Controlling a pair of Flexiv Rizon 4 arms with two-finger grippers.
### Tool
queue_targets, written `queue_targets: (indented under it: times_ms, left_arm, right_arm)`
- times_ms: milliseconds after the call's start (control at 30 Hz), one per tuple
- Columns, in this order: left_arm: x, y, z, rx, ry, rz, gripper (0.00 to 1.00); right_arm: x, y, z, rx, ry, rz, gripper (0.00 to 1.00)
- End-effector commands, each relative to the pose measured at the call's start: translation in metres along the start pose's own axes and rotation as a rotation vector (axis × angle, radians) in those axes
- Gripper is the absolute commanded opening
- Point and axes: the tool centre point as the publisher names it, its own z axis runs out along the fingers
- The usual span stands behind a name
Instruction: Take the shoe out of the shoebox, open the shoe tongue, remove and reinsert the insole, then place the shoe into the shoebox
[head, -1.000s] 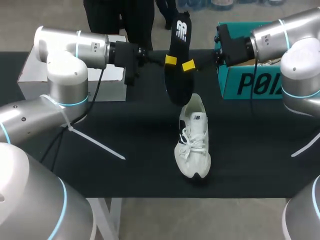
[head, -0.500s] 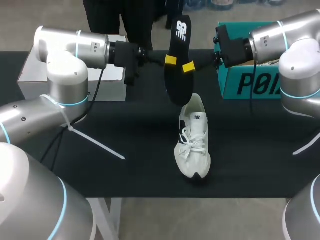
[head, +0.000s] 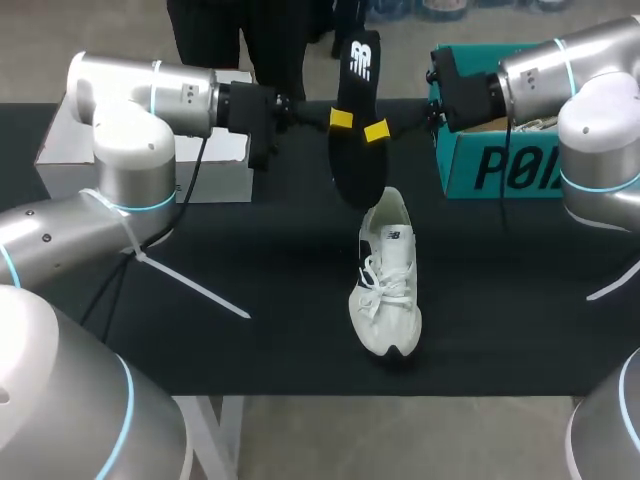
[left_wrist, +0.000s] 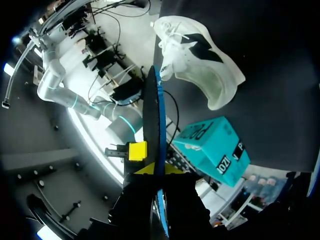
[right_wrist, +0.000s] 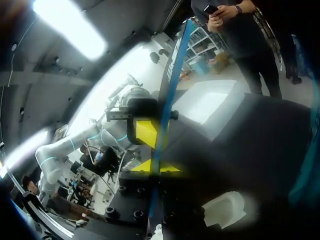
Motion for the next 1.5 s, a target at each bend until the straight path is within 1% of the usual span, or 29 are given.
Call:
queue_targets:
  times_ms: [33, 67, 100, 167, 200, 333, 433, 500, 633, 733, 767, 833, 900, 967, 1000, 1500]
  left_arm:
    - [0.0, -0.002, 0.003, 0.045, 0.033, 0.008, 1.0]
    - [-0.001, -0.003, 0.004, 0.089, 0.051, 0.01, 1.0]
    - [-0.003, -0.003, 0.002, 0.097, 0.064, -0.007, 1.0]
    - [-0.007, -0.004, -0.008, 0.088, 0.086, -0.061, 1.0]
    - [-0.009, -0.006, -0.014, 0.095, 0.103, -0.084, 1.0]
    - [-0.013, -0.019, -0.038, 0.11, 0.15, -0.184, 1.0]
    - [-0.015, -0.031, -0.057, 0.066, 0.15, -0.26, 1.0]
    - [-0.017, -0.039, -0.069, 0.014, 0.126, -0.317, 1.0]
    - [-0.02, -0.056, -0.088, -0.02, 0.118, -0.384, 1.0]
    - [-0.024, -0.063, -0.097, -0.044, 0.117, -0.402, 1.0]
    - [-0.024, -0.064, -0.099, -0.041, 0.121, -0.401, 1.0]
    - [-0.025, -0.064, -0.101, -0.059, 0.121, -0.408, 1.0]
    - [-0.026, -0.063, -0.103, -0.048, 0.145, -0.404, 1.0]
    - [-0.027, -0.059, -0.104, -0.057, 0.158, -0.396, 1.0]
    - [-0.027, -0.057, -0.104, -0.045, 0.168, -0.381, 1.0]
    - [-0.027, -0.057, -0.104, -0.045, 0.168, -0.381, 1.0]
  right_arm:
    - [0.004, 0.004, 0.003, 0.0, -0.008, -0.002, 0.0]
    - [0.004, 0.004, 0.003, 0.0, -0.01, -0.002, 0.0]
    - [0.005, 0.004, 0.003, 0.001, -0.016, 0.0, 0.0]
    - [0.006, 0.003, 0.003, 0.007, -0.022, 0.001, 0.0]
    - [0.006, 0.003, 0.003, 0.008, -0.026, 0.002, 0.0]
    - [0.006, 0.001, 0.003, 0.012, -0.032, 0.006, 0.0]
    - [0.005, -0.001, 0.001, 0.01, -0.039, 0.011, 0.0]
    - [0.003, -0.003, 0.0, 0.009, -0.046, 0.016, 0.0]
    - [0.002, -0.005, -0.001, 0.012, -0.053, 0.021, 0.0]
    - [0.002, -0.005, -0.002, 0.011, -0.056, 0.021, 0.0]
    - [0.003, -0.005, -0.002, 0.01, -0.057, 0.02, 0.0]
    - [0.003, -0.004, -0.003, 0.008, -0.057, 0.018, 0.0]
    - [0.004, -0.004, -0.003, 0.009, -0.057, 0.016, 0.0]
    - [0.004, -0.004, -0.003, 0.008, -0.056, 0.015, 0.0]
    - [0.005, -0.004, -0.004, 0.008, -0.056, 0.014, 0.0]
    - [0.007, -0.003, -0.003, 0.01, -0.066, 0.025, 0.0]
